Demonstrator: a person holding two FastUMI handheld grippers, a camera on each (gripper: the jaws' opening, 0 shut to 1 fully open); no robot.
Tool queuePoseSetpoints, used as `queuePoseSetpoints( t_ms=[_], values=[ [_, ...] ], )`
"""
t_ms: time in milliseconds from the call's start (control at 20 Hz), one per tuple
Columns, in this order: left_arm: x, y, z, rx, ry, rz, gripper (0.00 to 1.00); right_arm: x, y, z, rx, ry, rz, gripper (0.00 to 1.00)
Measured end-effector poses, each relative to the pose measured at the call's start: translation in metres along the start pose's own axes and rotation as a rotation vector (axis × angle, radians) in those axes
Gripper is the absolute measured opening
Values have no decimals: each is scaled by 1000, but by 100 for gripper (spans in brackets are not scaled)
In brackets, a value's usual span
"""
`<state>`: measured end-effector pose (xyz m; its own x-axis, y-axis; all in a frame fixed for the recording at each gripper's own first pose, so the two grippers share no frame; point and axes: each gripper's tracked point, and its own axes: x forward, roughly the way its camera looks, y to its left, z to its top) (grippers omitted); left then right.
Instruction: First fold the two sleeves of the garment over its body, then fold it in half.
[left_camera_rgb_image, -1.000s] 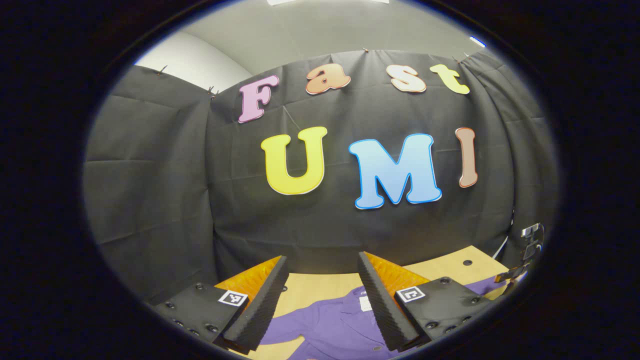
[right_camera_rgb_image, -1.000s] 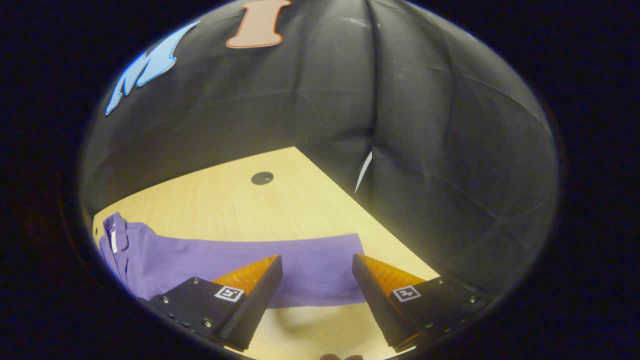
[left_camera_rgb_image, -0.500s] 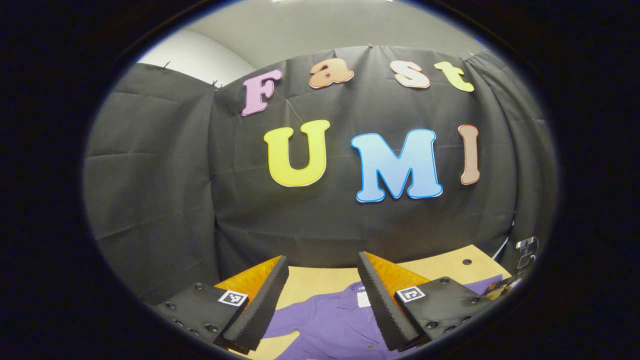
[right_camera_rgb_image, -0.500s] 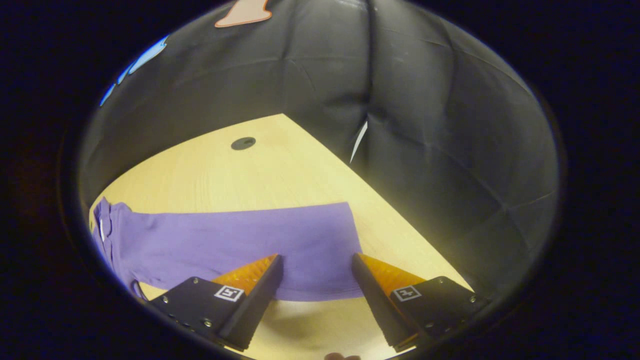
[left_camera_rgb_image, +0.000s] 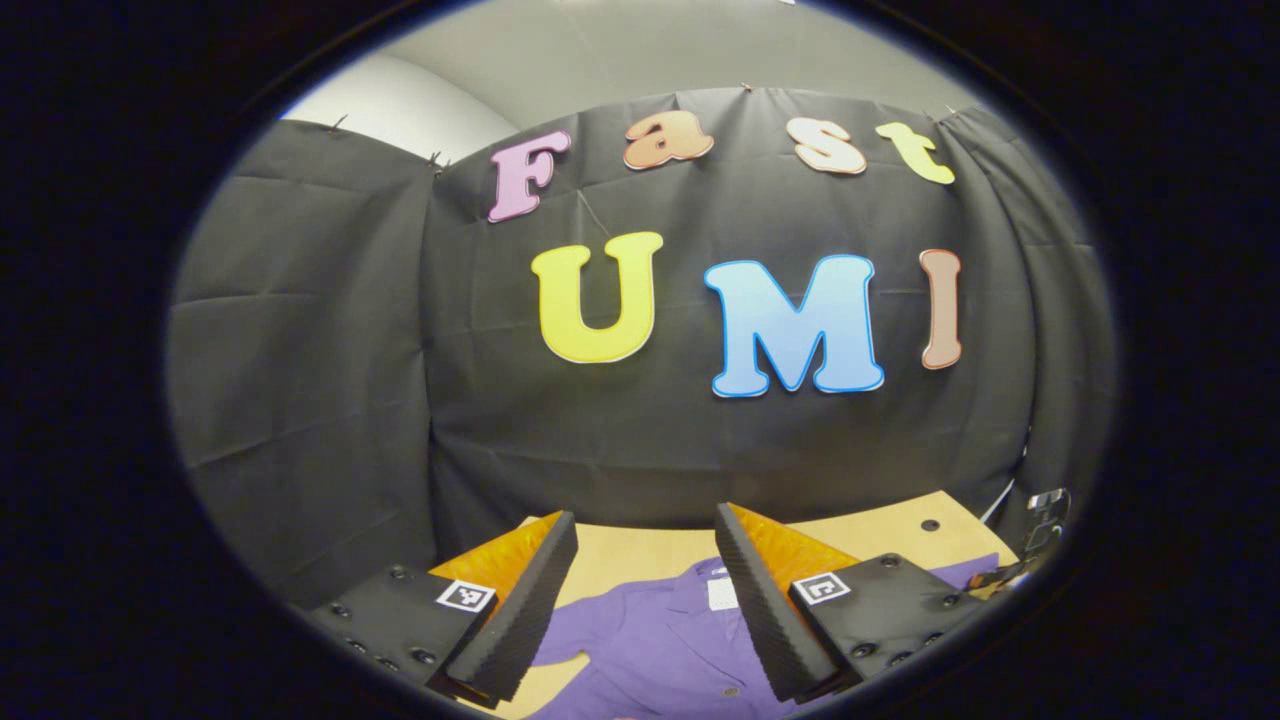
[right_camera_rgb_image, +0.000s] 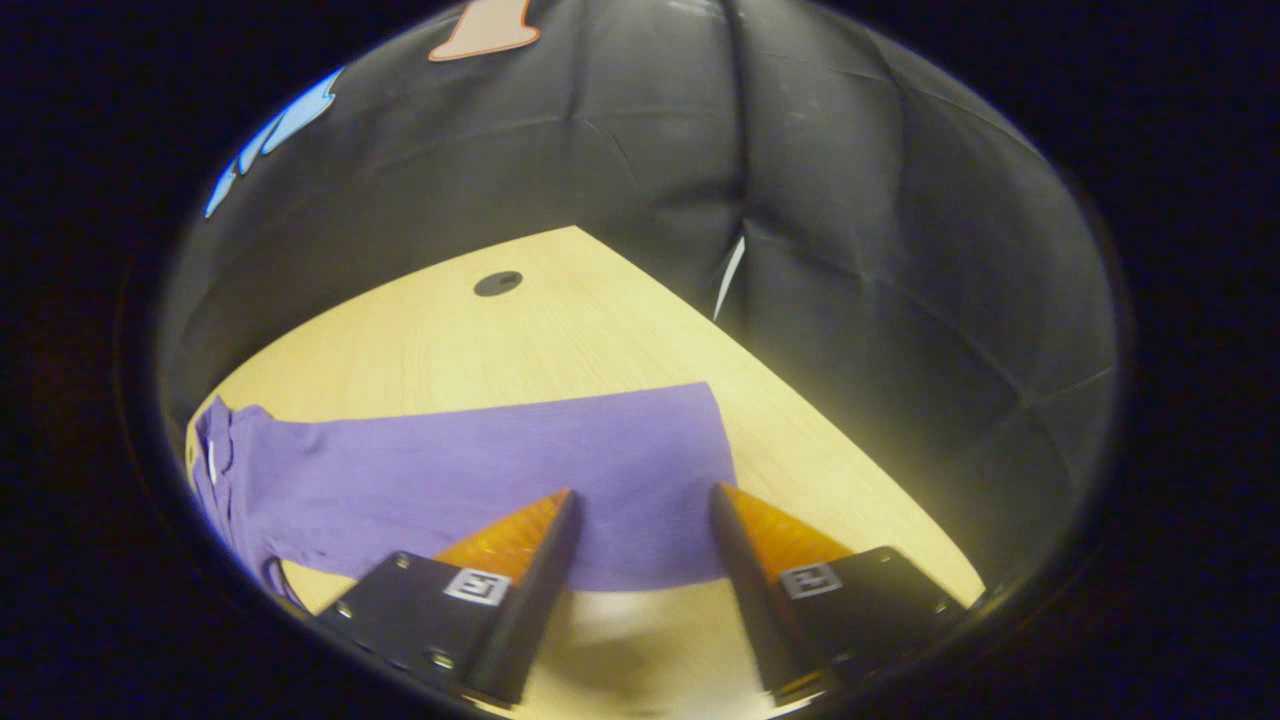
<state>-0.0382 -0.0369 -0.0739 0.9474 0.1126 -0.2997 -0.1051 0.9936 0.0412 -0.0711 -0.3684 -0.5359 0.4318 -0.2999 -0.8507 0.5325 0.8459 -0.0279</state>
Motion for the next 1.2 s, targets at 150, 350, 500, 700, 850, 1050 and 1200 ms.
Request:
queuePoseSetpoints(
  t_ms=[150, 350, 500, 700, 850, 1050, 1200],
  values=[
    [-4, 4, 2, 1, -1, 8, 95, 2, 3, 1, -1, 2, 16, 71],
    [-9, 8, 2, -2, 0, 16, 95, -1, 1, 2, -27, 29, -21, 29],
    [-11, 10, 2, -5, 3, 17, 95, 2, 6, 4, -32, 54, -45, 3],
    [-12, 13, 3, -13, 0, 10, 95, -1, 8, 8, -50, 89, -49, 3],
    [-13, 21, 1, -21, -2, 16, 95, -14, 24, 24, -32, 55, -13, 2],
    [-14, 37, -5, -39, 4, 26, 95, -46, 88, 38, -76, 0, 92, 3],
    [-17, 51, -8, -44, 2, 40, 95, -71, 153, 44, -148, -35, 197, 3]
  ],
)
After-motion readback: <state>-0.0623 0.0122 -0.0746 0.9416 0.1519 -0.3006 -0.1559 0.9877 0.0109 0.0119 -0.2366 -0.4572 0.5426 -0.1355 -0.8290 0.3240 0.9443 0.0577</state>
